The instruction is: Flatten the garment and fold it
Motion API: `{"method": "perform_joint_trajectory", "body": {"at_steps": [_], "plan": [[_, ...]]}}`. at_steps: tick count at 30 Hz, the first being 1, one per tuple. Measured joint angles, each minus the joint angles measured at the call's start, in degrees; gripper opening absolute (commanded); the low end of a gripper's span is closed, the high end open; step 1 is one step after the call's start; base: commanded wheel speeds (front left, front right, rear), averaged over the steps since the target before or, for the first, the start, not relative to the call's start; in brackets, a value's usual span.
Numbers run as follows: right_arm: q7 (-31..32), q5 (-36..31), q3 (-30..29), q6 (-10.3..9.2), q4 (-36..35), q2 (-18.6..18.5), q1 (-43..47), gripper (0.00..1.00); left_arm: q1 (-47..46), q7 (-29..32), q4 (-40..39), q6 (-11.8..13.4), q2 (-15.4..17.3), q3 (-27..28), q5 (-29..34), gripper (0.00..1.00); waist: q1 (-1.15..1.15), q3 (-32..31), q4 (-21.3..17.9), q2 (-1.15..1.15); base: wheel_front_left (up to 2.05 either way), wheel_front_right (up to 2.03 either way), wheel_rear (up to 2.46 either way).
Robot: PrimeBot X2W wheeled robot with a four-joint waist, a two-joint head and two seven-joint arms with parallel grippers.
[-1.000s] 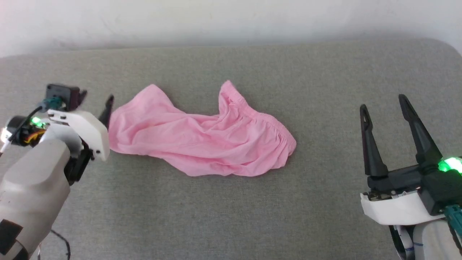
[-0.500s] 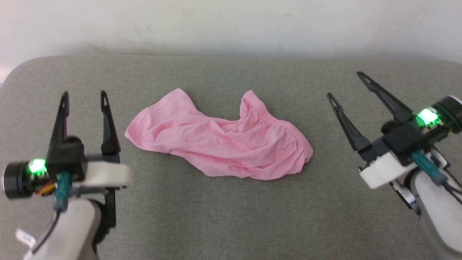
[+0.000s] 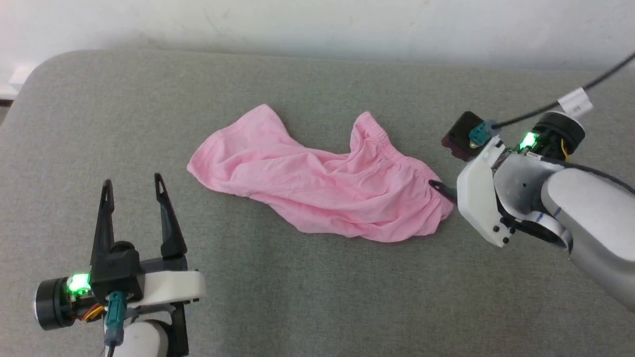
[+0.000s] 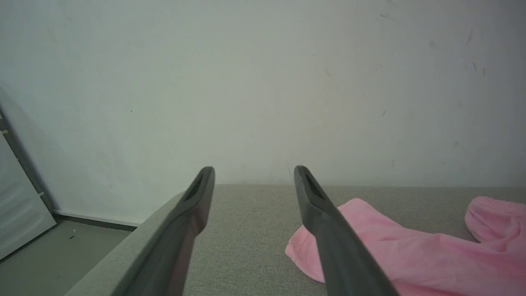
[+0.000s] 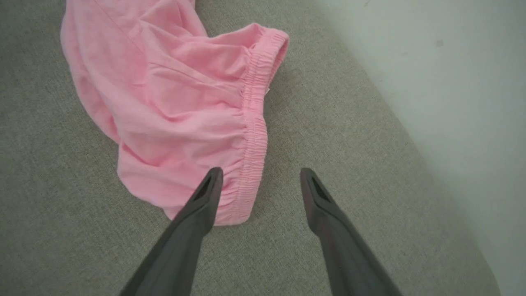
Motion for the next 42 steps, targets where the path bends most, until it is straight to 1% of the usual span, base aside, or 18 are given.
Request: {"method": "perform_joint_trajectory", "body": {"at_steps": [2, 3, 4, 7, 9, 12, 16, 17, 18, 19, 22, 24, 27, 30, 33, 36, 39, 42], "plan": [[3.0, 3.9, 2.6, 0.0, 1.5, 0.0, -2.1, 1.0, 0.0, 0.0, -0.2, -1.1, -1.3, 0.7, 1.0, 1.0, 0.0, 0.8, 0.5, 0.0, 0.0, 0.0, 0.0], [4.1, 4.4, 4.2, 0.0, 2.7, -0.1, -3.3, 1.0, -0.1, 0.0, -0.3, -1.6, -1.9, 0.9, 1.6, 1.0, 0.0, 1.1, 0.9, 0.0, 0.0, 0.0, 0.0], [4.7, 4.4, 6.0, 0.01, 3.7, -0.2, -4.4, 1.0, -0.1, 0.0, -0.3, -2.2, -2.5, 1.1, 2.0, 1.0, 0.0, 1.5, 1.2, 0.0, 0.0, 0.0, 0.0], [5.1, 6.8, 8.8, 0.0, 7.3, 0.3, -5.8, 1.0, -0.1, 0.0, -0.2, -3.8, -4.5, 1.4, 2.7, 1.0, 0.0, 2.7, 2.1, 0.0, 0.0, 0.0, 0.0], [4.4, 7.2, 11.3, 0.01, 9.5, 0.9, -6.1, 1.0, -0.3, 0.0, 0.0, -5.0, -5.6, 1.9, 3.1, 1.0, 0.0, 3.6, 2.7, 0.0, 0.0, 0.0, 0.0], [2.6, 9.2, 13.4, 0.01, 12.9, 2.1, -5.7, 1.0, -1.3, 0.0, 0.3, -6.2, -7.0, 3.0, 3.6, 1.0, 0.0, 5.0, 3.5, 0.0, 0.0, 0.0, 0.0], [-0.8, 10.0, 14.0, -0.05, 14.7, 3.0, -5.4, 1.0, -2.2, 0.0, 0.7, -7.8, -8.2, 4.4, 4.1, 1.0, -0.01, 6.5, 4.1, 0.0, 0.0, 0.0, 0.0], [-1.7, 10.1, 14.0, -0.05, 14.7, 3.1, -5.4, 0.27, -2.2, 0.0, 0.9, -8.1, -8.3, 4.8, 4.2, 1.0, 0.0, 6.7, 4.0, 0.0, 0.0, 0.0, 0.0], [-2.8, 10.1, 14.1, -0.07, 14.7, 3.2, -5.4, 0.27, -2.1, 0.0, 1.1, -8.4, -8.5, 5.2, 4.5, 1.0, 0.0, 6.9, 3.9, 0.0, 0.0, 0.0, 0.0], [-4.0, 10.0, 14.2, -0.07, 14.5, 3.2, -5.4, 0.0, -2.1, 0.0, 1.3, -8.5, -8.6, 5.7, 4.8, 1.0, 0.0, 6.9, 3.7, 0.0, 0.0, 0.0, 0.0], [-9.0, 9.9, 15.4, -0.05, 13.1, 2.8, -4.7, 0.0, -2.0, 0.0, 1.6, -9.1, -9.1, 6.8, 5.5, 1.0, 0.01, 6.4, 3.2, 0.0, 0.0, 0.0, 0.0], [-12.1, 9.8, 16.0, -0.05, 11.4, 1.9, -3.6, 0.0, -1.2, 0.0, 1.8, -9.3, -9.2, 7.7, 5.6, 1.0, 0.01, 5.6, 2.8, 0.0, 0.0, 0.0, 0.0], [-16.5, 9.5, 16.2, -0.04, 7.3, -1.0, -1.9, 0.0, 0.8, 0.0, 1.9, -9.6, -9.2, 8.8, 5.8, 1.0, 0.0, 3.8, 2.0, 0.0, 0.0, 0.0, 0.0], [-19.1, 9.5, 15.9, -0.04, 2.0, -5.1, 0.4, 0.0, 2.7, 0.0, 1.9, -10.1, -9.2, 9.7, 6.1, 1.0, -0.01, 1.9, 0.5, 0.0, 0.0, 0.0, 0.0], [-19.6, 11.1, 15.2, -0.04, -3.3, -9.2, 4.9, 0.0, 3.9, 0.0, 1.7, -10.6, -9.3, 10.2, 6.1, 1.0, -0.01, 0.4, -1.4, 0.0, 0.0, 0.0, 0.0], [-18.4, 10.0, 15.2, -0.04, -5.9, -12.2, 10.7, 0.0, 4.3, 0.0, 1.6, -11.1, -9.6, 10.3, 6.6, 1.0, -0.02, -0.8, -3.3, 0.0, 0.0, 0.0, 0.0], [-17.5, 9.9, 14.6, -0.04, -6.1, -12.8, 17.7, 0.0, 4.6, 0.0, 1.6, -11.5, -9.9, 10.3, 6.9, 1.0, -0.01, -1.6, -4.9, 0.0, 0.0, 0.0, 0.0], [-17.6, 8.8, 12.7, -0.04, -4.7, -12.1, 23.3, 0.0, 4.6, 0.0, 1.6, -11.6, -10.2, 10.2, 7.1, 1.0, -0.02, -2.3, -6.0, 0.0, 0.0, 0.0, 0.0]]}}
